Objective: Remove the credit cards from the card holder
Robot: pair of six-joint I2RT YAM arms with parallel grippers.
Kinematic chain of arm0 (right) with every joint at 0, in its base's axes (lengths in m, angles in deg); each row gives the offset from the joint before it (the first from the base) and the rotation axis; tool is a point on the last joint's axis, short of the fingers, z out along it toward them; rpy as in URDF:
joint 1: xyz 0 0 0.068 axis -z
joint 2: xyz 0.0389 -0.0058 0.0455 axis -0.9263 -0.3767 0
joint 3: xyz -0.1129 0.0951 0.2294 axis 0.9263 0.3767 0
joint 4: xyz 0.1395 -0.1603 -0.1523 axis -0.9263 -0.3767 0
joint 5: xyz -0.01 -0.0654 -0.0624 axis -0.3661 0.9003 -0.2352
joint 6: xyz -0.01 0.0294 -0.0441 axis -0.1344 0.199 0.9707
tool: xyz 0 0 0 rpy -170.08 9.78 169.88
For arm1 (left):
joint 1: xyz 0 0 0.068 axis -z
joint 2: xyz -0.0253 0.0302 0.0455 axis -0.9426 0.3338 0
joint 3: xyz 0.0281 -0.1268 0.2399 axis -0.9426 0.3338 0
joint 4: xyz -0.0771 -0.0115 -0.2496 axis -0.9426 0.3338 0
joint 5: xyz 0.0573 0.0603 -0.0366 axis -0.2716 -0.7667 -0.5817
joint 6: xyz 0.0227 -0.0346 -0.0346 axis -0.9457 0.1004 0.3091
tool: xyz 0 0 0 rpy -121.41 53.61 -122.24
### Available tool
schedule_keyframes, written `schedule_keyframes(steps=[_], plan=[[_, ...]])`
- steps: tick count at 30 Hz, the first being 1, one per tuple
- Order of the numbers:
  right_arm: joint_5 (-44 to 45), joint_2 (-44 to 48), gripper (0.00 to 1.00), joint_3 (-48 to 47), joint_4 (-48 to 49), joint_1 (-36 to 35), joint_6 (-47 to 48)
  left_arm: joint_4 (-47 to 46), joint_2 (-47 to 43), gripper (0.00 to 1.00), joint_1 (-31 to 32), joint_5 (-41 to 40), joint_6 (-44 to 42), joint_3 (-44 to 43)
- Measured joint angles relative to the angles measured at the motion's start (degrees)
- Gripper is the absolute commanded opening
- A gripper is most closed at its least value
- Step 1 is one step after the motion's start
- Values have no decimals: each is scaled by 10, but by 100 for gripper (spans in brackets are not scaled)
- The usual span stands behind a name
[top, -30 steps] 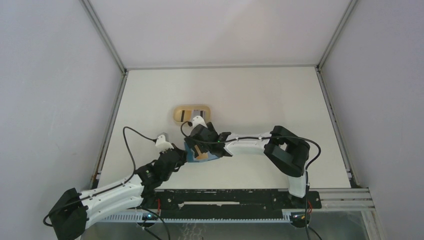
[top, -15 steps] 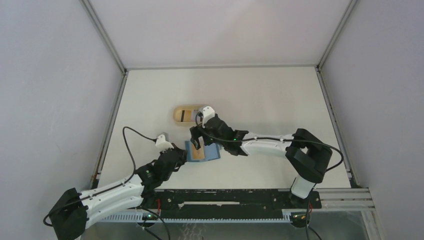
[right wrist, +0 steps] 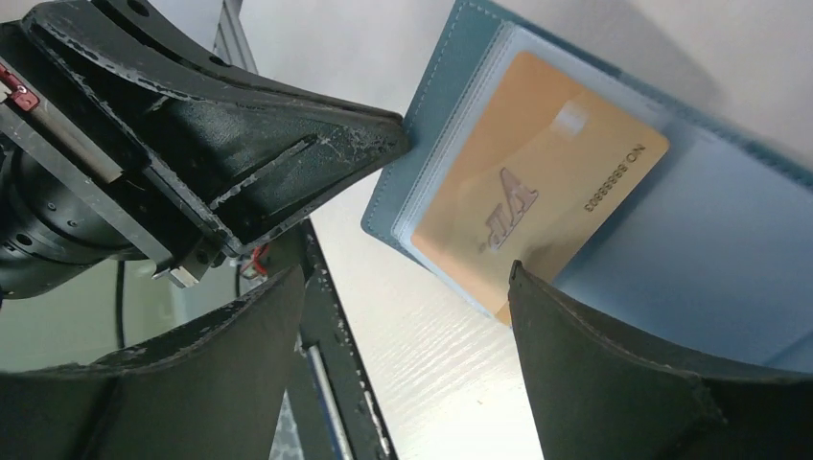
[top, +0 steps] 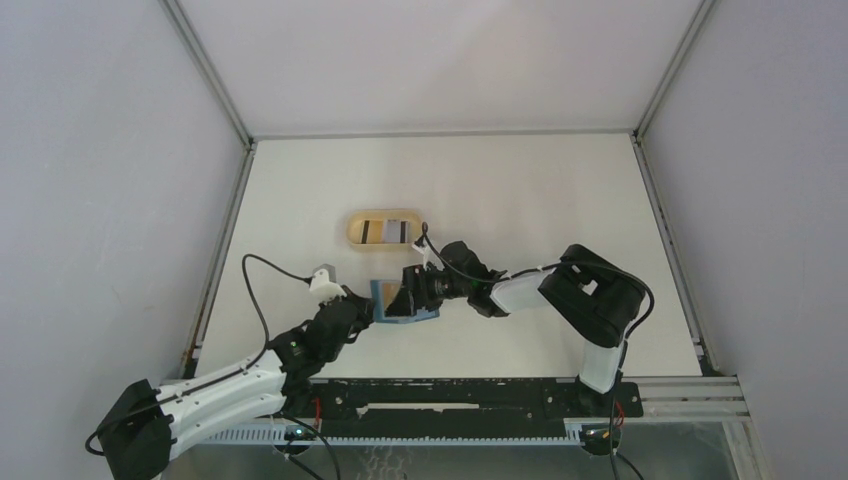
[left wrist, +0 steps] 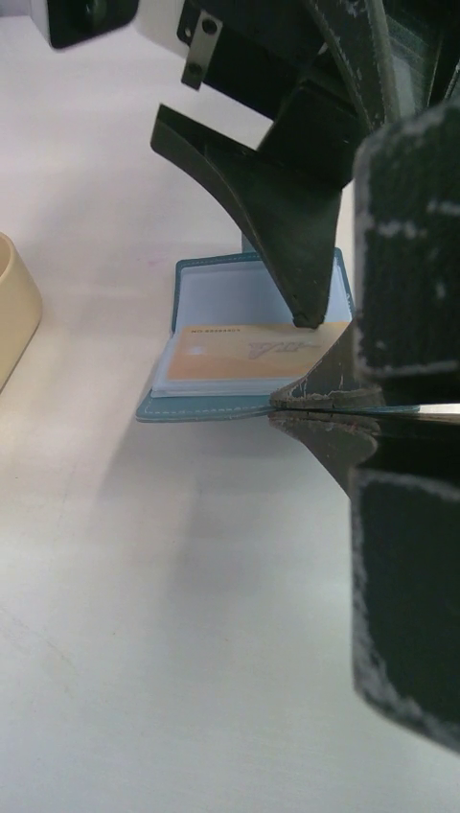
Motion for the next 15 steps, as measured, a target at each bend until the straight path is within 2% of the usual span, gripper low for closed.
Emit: schedule_keyframes(steps=[6,15], plan=[[-13,-16,85,0,15,-1,-42,9,-6,0,0,0,0,0],[37,3,86,4,-20,-2,-37,15,0,0,0,0,1,0]])
